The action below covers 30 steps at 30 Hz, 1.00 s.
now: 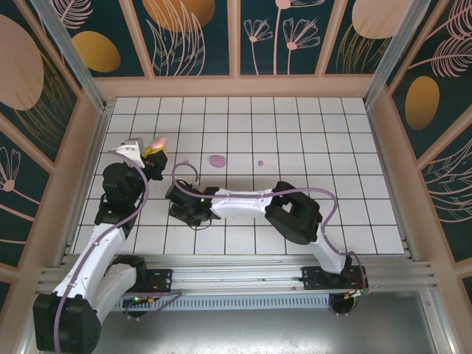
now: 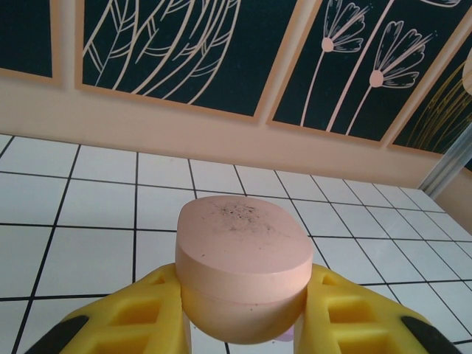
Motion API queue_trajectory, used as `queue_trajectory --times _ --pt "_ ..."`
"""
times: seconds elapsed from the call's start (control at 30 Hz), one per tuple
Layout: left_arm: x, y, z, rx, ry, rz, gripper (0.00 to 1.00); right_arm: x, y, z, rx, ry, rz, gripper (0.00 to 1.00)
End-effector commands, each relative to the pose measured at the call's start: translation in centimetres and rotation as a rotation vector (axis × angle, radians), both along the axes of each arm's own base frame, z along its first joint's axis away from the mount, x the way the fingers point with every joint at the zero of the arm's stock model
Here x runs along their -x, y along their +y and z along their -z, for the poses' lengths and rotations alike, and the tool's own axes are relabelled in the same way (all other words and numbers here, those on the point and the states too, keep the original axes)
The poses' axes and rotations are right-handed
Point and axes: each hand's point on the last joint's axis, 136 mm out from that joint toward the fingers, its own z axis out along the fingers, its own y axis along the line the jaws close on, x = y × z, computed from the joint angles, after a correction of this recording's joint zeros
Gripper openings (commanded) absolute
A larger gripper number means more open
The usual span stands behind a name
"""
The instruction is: Insert wireless bluetooth earbuds into charging case
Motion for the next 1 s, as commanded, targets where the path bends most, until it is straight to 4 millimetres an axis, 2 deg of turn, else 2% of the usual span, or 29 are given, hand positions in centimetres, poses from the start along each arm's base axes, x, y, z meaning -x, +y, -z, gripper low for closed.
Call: queue_trajectory --times 0.0,0.23,0.77,0.97 --pt "0.0 -0.1 -2.9 -0.013 -0.083 0.014 0.00 -0.2 0.1 0.9 0.025 0.005 0.030 0.38" --pt "0.2 -0.2 -2.7 -0.016 -0.079 0.021 0.00 -0.8 0.2 1.5 0.036 -0.010 0.051 0.34" --pt "0.4 -0.4 -2.5 -0.030 -0.074 0.036 0.00 -3.0 0.1 1.5 0.055 -0.065 0.069 0.29" --pt "0.4 -0.5 -2.4 -0.037 -0.073 0.040 0.00 -2.8 0.4 2.4 0.079 -0.048 0.037 0.26"
